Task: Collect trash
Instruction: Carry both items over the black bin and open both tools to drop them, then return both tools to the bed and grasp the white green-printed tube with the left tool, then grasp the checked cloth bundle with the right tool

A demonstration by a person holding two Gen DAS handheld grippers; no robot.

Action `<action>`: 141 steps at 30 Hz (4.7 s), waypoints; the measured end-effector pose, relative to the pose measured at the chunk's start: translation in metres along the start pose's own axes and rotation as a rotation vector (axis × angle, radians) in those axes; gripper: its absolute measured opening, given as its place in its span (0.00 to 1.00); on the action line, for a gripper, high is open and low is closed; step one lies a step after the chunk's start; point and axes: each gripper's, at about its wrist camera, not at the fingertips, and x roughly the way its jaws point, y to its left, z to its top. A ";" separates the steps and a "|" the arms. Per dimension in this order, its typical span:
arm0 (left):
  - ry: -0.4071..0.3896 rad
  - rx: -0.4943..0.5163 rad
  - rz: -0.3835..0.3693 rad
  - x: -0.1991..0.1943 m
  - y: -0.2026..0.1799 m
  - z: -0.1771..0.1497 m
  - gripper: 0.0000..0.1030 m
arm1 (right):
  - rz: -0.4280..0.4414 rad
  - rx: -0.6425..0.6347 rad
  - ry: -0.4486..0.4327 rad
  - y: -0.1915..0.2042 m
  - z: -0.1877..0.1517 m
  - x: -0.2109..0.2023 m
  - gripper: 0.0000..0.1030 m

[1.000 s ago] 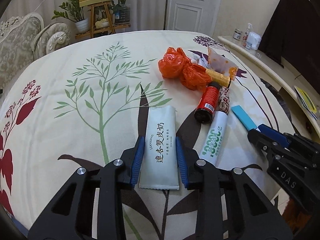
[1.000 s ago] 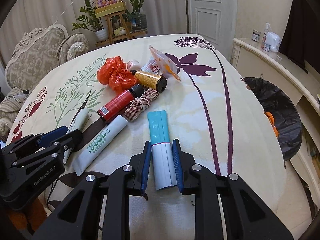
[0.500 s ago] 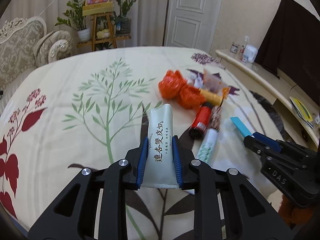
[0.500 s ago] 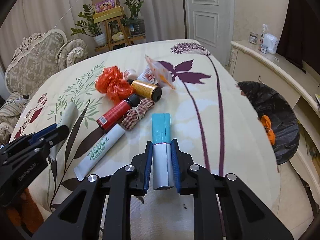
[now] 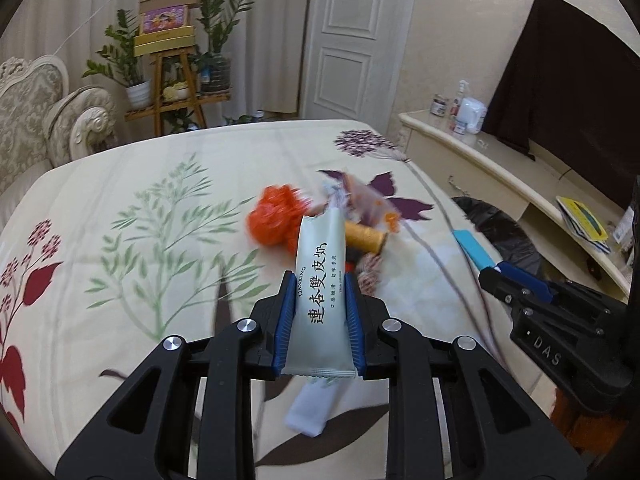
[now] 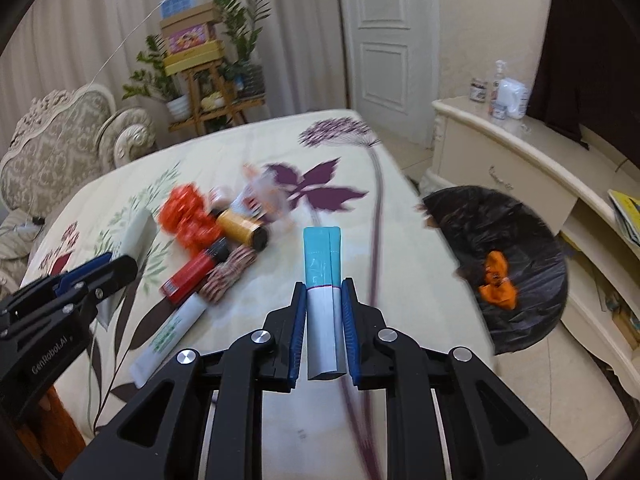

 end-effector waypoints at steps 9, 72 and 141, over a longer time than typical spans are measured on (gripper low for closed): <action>-0.012 0.054 -0.081 0.024 -0.053 0.030 0.23 | -0.090 0.072 -0.044 -0.060 0.021 -0.005 0.18; 0.043 0.077 0.006 0.042 -0.060 0.034 0.69 | -0.120 0.120 -0.012 -0.067 0.014 0.016 0.58; 0.040 -0.110 0.182 0.007 0.124 -0.019 0.18 | -0.022 -0.069 0.146 0.069 0.004 0.060 0.47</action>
